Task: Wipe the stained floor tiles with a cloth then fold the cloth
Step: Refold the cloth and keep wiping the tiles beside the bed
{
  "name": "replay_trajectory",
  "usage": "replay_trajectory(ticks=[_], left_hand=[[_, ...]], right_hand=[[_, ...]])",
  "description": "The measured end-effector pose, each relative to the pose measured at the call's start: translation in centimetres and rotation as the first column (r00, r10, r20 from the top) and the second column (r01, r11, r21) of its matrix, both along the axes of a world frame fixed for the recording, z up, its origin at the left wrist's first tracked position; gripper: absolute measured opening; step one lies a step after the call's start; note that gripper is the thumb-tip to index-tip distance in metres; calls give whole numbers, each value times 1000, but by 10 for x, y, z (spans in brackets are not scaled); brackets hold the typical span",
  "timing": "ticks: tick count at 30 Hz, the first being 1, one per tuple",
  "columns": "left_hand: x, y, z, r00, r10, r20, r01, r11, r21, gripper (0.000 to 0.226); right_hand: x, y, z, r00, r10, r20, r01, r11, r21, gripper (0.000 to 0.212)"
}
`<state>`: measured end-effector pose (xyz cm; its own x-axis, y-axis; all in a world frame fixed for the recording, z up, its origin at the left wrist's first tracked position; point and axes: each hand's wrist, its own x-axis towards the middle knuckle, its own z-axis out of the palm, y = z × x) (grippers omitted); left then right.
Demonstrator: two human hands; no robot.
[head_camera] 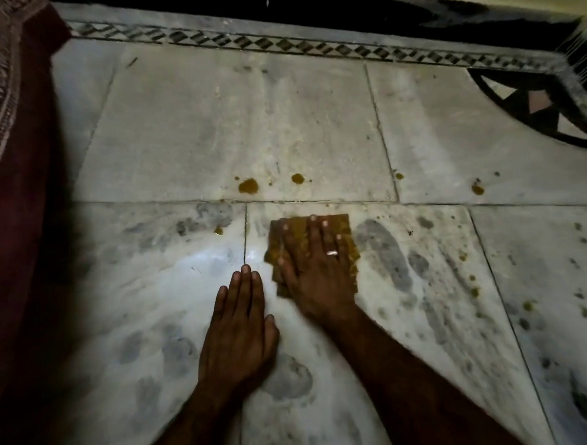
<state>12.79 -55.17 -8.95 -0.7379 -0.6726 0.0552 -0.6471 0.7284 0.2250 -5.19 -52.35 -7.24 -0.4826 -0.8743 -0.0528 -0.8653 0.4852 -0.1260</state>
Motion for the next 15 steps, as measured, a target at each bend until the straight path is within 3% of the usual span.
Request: replay_trajectory(ticks=[4, 7, 11, 15], left_hand=[[5, -2, 0, 999, -49, 20, 50, 999, -21, 69], [4, -3, 1, 998, -44, 37, 44, 999, -8, 69], [1, -3, 1, 999, -5, 47, 4, 1000, 30, 73], [-2, 1, 0, 997, -9, 75, 7, 1000, 23, 73]], right_hand=[[37, 55, 3, 986, 163, -22, -164, 986, -31, 62], [35, 128, 4, 984, 165, -69, -168, 985, -40, 61], [-12, 174, 4, 995, 6, -103, -5, 1000, 13, 59], [-50, 123, -2, 974, -216, -64, 217, 976, -1, 61]])
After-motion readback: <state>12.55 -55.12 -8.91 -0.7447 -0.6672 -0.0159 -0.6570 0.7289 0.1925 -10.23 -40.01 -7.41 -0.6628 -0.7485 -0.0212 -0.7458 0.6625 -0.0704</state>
